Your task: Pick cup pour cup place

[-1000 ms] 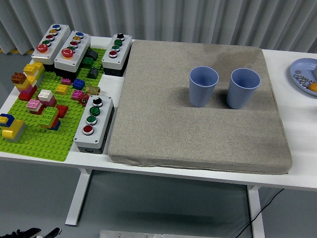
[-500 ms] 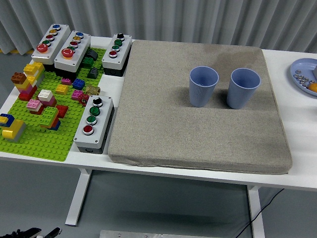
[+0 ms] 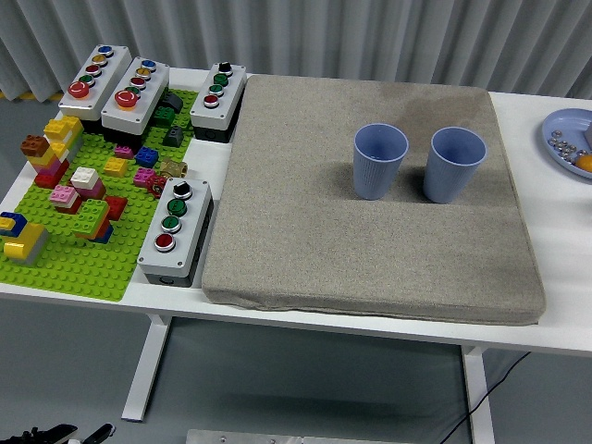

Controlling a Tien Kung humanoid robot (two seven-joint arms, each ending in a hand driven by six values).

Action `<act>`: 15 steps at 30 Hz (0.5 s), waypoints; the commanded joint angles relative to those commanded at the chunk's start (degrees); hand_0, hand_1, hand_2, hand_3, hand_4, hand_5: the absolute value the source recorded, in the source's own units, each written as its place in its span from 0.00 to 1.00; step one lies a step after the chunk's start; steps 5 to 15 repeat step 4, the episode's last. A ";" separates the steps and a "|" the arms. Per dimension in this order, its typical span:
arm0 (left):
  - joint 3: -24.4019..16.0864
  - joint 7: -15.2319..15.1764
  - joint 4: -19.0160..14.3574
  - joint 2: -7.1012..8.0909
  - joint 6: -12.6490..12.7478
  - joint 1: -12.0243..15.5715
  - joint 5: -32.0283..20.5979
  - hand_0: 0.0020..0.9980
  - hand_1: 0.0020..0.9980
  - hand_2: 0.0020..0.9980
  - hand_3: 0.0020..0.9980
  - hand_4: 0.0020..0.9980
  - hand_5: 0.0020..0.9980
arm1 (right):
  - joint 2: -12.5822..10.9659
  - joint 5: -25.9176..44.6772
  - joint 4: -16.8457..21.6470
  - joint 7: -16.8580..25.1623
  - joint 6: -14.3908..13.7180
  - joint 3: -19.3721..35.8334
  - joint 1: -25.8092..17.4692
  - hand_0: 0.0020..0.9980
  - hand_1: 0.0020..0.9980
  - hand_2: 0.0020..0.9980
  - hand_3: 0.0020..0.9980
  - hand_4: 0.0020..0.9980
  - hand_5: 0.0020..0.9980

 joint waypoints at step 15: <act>-0.03 0.04 0.00 0.03 -0.01 0.17 0.03 0.77 0.77 0.83 0.69 0.50 1.00 | 0.04 -0.03 0.07 -0.02 -0.06 -0.14 -0.08 0.99 0.88 0.88 0.86 0.82 0.97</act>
